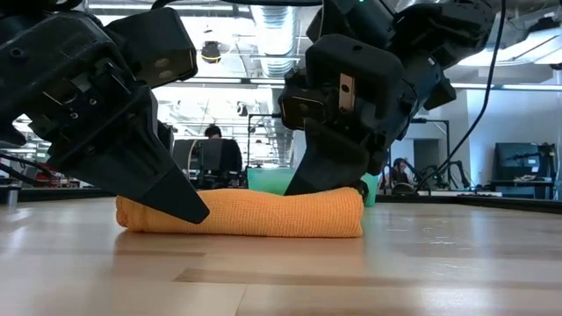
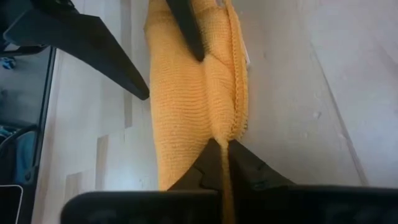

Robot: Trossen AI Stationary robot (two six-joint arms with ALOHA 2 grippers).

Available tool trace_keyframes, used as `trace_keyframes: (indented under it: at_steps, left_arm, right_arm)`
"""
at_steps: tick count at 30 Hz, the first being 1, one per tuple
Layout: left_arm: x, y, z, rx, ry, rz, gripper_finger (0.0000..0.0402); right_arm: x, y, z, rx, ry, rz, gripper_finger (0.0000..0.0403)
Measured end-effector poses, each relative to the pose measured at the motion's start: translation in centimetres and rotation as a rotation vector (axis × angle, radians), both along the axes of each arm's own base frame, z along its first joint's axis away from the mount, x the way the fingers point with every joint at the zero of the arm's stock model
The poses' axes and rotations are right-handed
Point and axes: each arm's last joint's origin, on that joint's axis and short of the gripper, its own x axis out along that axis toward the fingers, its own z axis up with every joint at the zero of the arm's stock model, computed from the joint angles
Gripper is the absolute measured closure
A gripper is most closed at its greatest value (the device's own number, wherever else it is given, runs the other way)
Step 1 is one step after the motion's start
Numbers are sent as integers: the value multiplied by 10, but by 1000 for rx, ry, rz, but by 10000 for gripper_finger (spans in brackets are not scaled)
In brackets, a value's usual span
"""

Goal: Roll microfiber towels into tight, uniform cylinder then place into a basket
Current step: Roll the yellow microfiber towel

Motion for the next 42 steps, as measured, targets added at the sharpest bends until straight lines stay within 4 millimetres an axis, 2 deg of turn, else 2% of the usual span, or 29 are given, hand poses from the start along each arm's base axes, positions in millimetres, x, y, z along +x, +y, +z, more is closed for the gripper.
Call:
trace_keyframes:
  at_steps: [10,16,20,25,29,32,38,42]
  left_arm:
    - [0,0,0,-1,1,0,184]
    - [0,0,0,-4,1,2,184]
    - [0,0,0,-3,3,4,184]
    - [0,0,0,-3,4,4,184]
    - [0,0,0,-3,4,4,184]
    - [-1,0,0,-6,4,6,184]
    - [0,0,0,-7,4,7,184]
    - [0,0,0,-12,3,11,184]
  right_arm:
    - [4,-1,2,16,-22,1,256]
    - [8,-21,16,158,9,32,180]
    - [3,-33,29,183,50,25,168]
    - [-12,-36,53,64,103,-2,176]
    - [-31,-17,69,-115,117,-15,183]
    - [-45,2,72,-231,136,-23,187]
    - [-60,47,61,-255,129,-25,191]
    - [-58,68,47,-205,82,-10,188]
